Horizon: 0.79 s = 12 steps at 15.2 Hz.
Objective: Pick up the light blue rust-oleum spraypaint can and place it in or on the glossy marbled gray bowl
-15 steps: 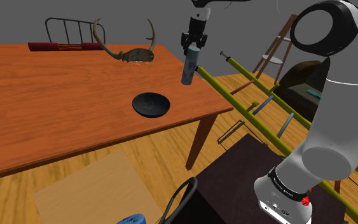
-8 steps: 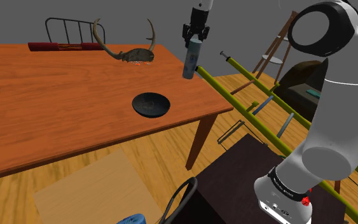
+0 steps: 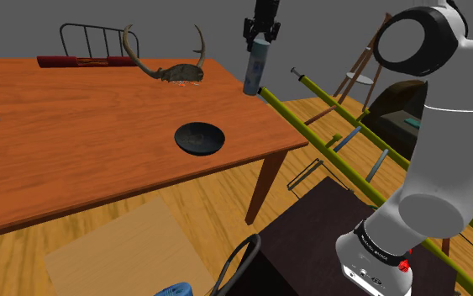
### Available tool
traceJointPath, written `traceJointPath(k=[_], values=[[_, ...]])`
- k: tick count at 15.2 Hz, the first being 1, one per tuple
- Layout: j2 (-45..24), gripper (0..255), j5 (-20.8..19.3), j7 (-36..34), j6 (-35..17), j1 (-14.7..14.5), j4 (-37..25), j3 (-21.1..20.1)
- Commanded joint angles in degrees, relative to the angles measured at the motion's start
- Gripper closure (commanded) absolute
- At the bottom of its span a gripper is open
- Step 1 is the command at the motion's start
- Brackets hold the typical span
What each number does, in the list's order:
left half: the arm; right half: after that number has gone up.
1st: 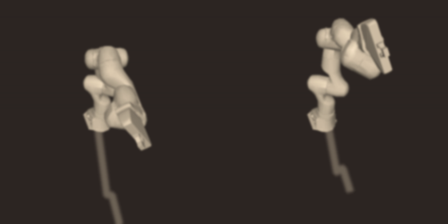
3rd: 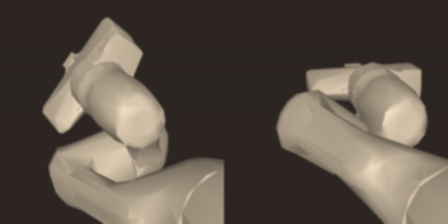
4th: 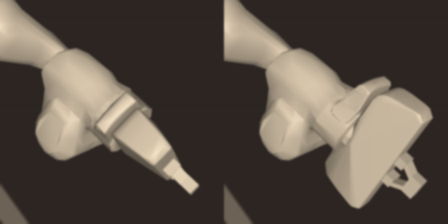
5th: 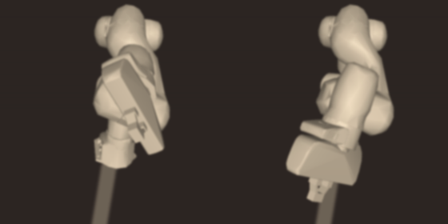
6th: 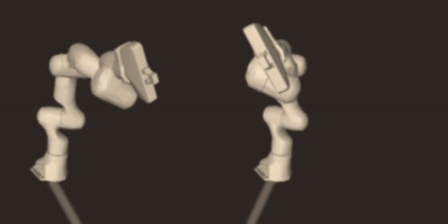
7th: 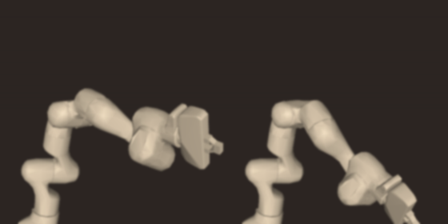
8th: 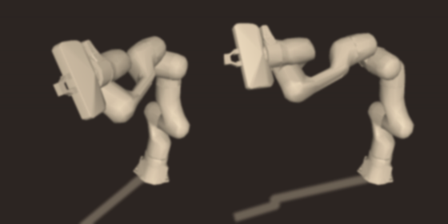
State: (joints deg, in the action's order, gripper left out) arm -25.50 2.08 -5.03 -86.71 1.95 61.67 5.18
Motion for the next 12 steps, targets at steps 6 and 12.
traceJointPath(k=[6, 12], values=[[4.76, 255, -0.99, -6.73, 1.09, -5.22, 3.59, -1.81], [7.39, 255, -1.79, -13.85, 2.60, -10.33, 4.70, -4.04]])
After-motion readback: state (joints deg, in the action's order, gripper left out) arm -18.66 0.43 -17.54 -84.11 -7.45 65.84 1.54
